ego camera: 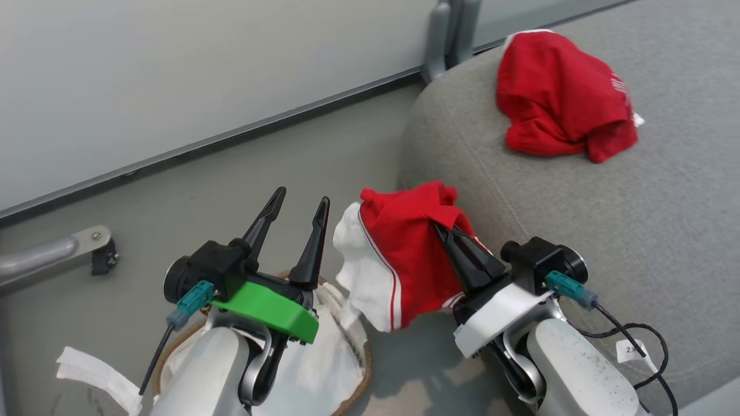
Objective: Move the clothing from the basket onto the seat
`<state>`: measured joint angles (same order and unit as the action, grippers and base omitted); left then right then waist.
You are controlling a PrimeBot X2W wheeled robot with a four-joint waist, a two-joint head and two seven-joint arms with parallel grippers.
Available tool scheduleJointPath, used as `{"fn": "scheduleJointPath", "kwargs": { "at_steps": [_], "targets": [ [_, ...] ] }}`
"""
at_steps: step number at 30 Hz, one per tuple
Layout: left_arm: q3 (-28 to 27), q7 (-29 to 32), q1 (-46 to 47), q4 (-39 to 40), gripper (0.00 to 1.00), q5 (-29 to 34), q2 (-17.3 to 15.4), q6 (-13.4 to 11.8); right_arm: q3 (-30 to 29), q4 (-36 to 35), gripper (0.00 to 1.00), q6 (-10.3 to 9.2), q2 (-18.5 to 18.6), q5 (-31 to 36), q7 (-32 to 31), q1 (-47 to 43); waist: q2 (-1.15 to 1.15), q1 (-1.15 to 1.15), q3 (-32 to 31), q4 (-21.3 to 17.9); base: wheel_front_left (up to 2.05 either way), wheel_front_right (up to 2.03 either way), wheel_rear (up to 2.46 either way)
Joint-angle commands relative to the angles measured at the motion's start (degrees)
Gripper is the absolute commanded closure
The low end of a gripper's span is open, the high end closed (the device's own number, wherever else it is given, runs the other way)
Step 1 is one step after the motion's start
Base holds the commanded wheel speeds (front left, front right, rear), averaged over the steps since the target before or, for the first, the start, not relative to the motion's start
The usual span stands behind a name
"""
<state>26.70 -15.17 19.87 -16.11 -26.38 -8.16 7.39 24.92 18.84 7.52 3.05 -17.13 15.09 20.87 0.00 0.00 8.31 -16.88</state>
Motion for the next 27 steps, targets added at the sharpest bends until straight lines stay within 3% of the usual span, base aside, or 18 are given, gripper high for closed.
{"fn": "scheduleJointPath", "kwargs": {
  "at_steps": [1, 4, 14, 21, 27],
  "targets": [
    [-0.62, 0.05, -1.30, 0.07, 0.00, 0.79, -0.43, 0.10, -0.38, -0.84, 1.00, -0.06, -0.13, -0.38, 0.12, -0.70, 0.00, 0.00, 1.24, -10.39, 0.00, 0.00, 0.00],
    [-1.18, 0.04, -2.44, -0.10, 0.00, 0.46, -0.13, 0.10, -1.42, -1.91, 1.00, -0.06, -0.08, 0.22, 0.12, -1.28, 0.00, 0.00, 1.59, -13.43, 0.00, 0.00, 0.00],
    [3.98, 0.04, 0.16, -1.84, 0.00, -0.75, -0.52, 0.10, -10.11, -6.62, 1.00, -0.06, -0.05, 7.01, 0.12, 0.09, 0.00, 0.00, 4.39, -14.73, 0.00, 0.00, 0.00],
    [5.46, 0.04, 2.06, -1.36, 0.00, -0.84, -2.28, 0.10, -12.05, -8.76, 1.00, -0.07, 5.41, 10.30, 0.12, 11.17, 0.00, 0.00, 8.87, -14.64, 0.00, 0.00, 0.00],
    [4.67, 0.04, 2.76, 0.22, 0.00, 0.18, -4.97, 0.10, -11.71, -6.83, 1.00, -0.07, 11.97, 11.59, 0.12, 27.50, 0.00, 0.00, 13.95, -13.93, 0.00, 0.00, 0.00]
  ]
}}
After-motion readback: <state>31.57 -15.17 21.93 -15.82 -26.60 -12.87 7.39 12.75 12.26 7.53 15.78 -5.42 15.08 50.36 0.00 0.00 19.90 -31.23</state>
